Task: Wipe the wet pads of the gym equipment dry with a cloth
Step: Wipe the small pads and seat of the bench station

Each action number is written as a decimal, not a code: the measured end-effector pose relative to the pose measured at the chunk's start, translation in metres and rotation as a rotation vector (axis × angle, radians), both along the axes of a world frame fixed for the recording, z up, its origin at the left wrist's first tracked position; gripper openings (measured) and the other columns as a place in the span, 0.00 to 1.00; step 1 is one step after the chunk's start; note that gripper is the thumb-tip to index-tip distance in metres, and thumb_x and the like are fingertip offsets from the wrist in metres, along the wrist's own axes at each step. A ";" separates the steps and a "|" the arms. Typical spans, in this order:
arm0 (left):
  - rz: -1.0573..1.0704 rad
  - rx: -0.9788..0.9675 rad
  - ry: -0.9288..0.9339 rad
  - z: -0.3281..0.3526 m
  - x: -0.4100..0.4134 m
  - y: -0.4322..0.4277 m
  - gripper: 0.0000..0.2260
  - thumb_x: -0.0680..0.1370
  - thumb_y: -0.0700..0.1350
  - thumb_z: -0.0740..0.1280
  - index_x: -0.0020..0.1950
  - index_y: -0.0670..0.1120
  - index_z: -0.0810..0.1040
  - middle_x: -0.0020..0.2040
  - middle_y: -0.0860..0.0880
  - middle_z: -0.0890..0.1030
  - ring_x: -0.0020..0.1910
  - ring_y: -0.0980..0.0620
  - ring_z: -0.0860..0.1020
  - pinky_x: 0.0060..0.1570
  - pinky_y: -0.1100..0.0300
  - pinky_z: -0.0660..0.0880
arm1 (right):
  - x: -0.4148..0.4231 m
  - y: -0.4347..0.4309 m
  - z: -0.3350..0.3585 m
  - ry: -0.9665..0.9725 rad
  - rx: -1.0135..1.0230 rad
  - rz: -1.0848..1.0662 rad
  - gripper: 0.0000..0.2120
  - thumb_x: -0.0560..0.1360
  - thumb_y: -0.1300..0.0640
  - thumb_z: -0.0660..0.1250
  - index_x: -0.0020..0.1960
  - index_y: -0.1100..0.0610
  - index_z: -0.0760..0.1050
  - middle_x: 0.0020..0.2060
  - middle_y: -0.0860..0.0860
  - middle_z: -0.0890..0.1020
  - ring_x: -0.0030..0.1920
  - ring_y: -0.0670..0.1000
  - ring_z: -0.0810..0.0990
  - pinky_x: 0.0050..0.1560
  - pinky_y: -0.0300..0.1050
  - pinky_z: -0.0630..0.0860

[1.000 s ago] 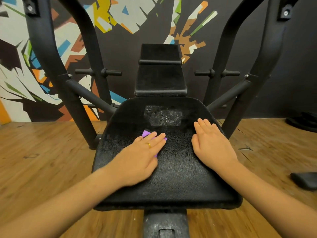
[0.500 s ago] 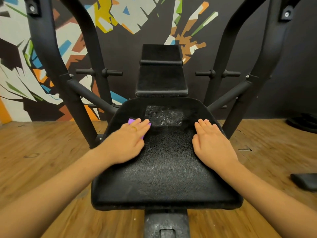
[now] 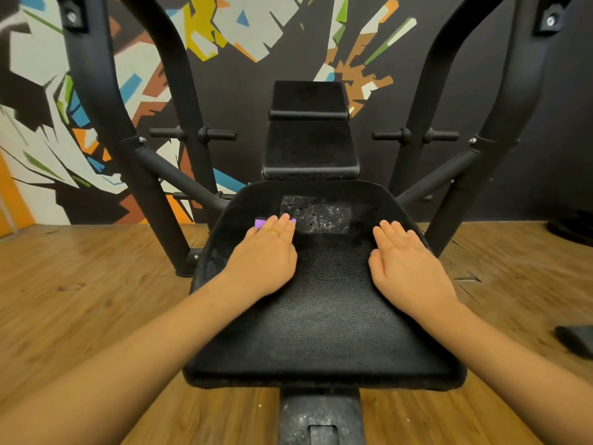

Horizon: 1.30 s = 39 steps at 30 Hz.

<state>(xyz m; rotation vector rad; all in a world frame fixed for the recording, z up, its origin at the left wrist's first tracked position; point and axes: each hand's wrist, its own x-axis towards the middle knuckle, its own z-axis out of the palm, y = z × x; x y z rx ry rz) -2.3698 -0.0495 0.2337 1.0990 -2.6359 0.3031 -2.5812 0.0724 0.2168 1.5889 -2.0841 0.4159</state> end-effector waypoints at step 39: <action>0.012 0.081 0.168 0.001 0.029 -0.015 0.24 0.85 0.46 0.55 0.82 0.46 0.58 0.82 0.49 0.58 0.81 0.48 0.54 0.77 0.50 0.54 | -0.002 -0.002 -0.001 0.028 0.025 -0.023 0.20 0.78 0.52 0.46 0.57 0.60 0.73 0.53 0.54 0.75 0.54 0.54 0.72 0.58 0.51 0.71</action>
